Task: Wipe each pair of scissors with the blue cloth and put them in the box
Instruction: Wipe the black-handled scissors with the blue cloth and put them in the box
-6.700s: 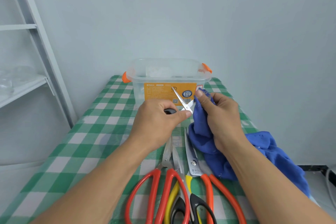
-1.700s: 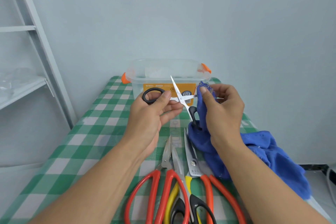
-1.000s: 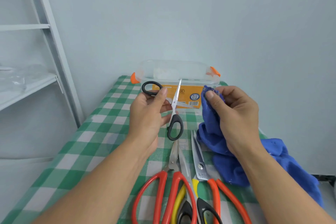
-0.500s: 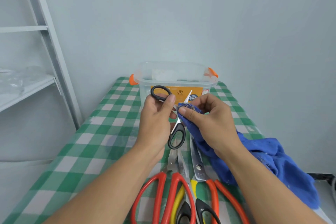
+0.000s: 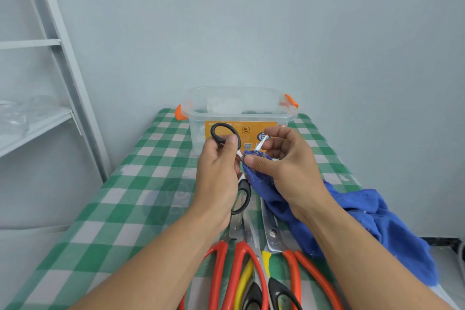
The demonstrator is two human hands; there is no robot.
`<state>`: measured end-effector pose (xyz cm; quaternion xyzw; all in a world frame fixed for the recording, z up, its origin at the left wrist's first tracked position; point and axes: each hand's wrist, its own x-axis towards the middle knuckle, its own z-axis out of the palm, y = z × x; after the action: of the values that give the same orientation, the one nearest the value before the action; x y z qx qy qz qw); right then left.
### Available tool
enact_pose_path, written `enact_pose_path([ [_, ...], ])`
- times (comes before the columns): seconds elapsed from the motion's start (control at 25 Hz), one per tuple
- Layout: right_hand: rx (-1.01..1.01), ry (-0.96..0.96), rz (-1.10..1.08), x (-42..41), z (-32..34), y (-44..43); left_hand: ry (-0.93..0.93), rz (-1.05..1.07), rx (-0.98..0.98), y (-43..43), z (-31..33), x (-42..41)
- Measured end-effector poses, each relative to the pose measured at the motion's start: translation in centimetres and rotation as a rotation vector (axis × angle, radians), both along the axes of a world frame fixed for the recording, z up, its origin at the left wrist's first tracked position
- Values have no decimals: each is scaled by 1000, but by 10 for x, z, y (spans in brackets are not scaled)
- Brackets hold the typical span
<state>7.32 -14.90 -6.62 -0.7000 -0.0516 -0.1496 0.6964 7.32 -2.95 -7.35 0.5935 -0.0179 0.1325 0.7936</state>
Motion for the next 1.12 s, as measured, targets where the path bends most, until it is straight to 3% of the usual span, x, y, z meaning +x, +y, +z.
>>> enact_pose_path([
  [0.28, 11, 56, -42, -2, -1, 4, 29, 75, 51, 4, 4, 5],
  [0.76, 99, 5, -219, 0, 4, -15, 60, 12, 38, 2, 4, 1],
  [0.88, 129, -33, -167, -4, 6, -19, 70, 49, 29, 9, 3, 5],
  [1.12, -25, -75, 7, -8, 6, -9, 63, 75, 52, 11, 4, 6],
])
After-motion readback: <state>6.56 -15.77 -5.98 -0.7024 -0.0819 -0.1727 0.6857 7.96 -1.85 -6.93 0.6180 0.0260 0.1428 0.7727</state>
